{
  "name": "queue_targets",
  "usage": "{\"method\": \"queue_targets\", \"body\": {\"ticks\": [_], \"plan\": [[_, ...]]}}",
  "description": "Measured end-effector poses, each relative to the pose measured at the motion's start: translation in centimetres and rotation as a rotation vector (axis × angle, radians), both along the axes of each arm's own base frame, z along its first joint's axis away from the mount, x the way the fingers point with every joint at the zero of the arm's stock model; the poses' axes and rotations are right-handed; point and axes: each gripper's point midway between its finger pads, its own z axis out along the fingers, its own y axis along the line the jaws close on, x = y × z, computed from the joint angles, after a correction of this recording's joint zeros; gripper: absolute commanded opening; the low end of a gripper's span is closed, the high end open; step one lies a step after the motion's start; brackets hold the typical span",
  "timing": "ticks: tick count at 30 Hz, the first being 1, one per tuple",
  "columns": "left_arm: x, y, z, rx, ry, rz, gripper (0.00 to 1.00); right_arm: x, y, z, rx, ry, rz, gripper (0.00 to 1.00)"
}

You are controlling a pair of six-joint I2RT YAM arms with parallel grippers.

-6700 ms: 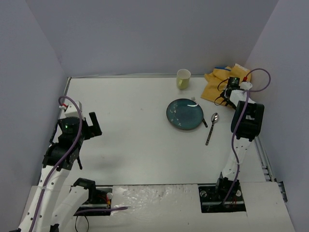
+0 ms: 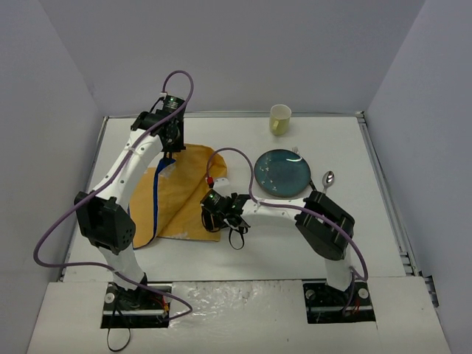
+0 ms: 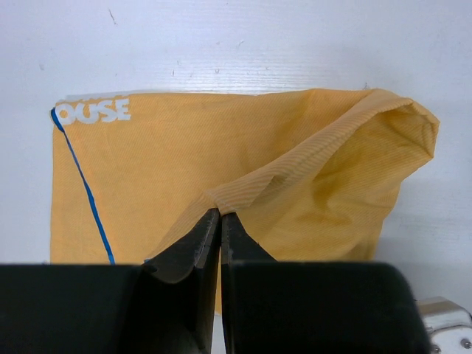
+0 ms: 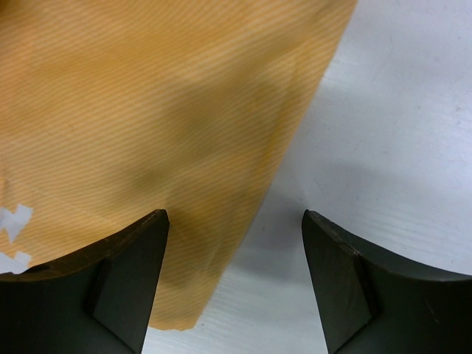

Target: Set the dinner table for one person

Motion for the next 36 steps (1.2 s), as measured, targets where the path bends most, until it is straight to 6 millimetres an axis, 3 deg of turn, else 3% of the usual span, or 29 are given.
{"method": "queue_targets", "body": {"ticks": [14, 19, 25, 30, 32, 36], "plan": [[2.6, 0.9, 0.3, -0.015, -0.014, 0.019, 0.0, -0.2, 0.7, -0.2, -0.018, 0.009, 0.022, 0.46], [3.5, 1.6, 0.4, -0.015, -0.021, 0.032, 0.0, -0.6, 0.9, -0.3, -0.031, 0.016, 0.039, 0.3], [3.9, 2.1, 1.3, -0.021, -0.041, 0.041, 0.0, -0.6, 1.2, -0.5, -0.039, 0.026, 0.068, 0.01], [4.0, 2.8, 1.6, -0.022, -0.047, 0.055, 0.0, -0.2, 1.1, -0.4, -0.023, 0.044, 0.069, 0.0], [4.0, 3.4, 1.8, -0.022, -0.051, 0.068, 0.0, 0.4, 0.4, -0.3, -0.035, 0.037, 0.061, 0.0], [3.8, 5.1, 3.3, -0.027, -0.086, 0.101, 0.0, 3.4, -3.8, 0.8, -0.105, 0.005, -0.006, 0.0]]}}
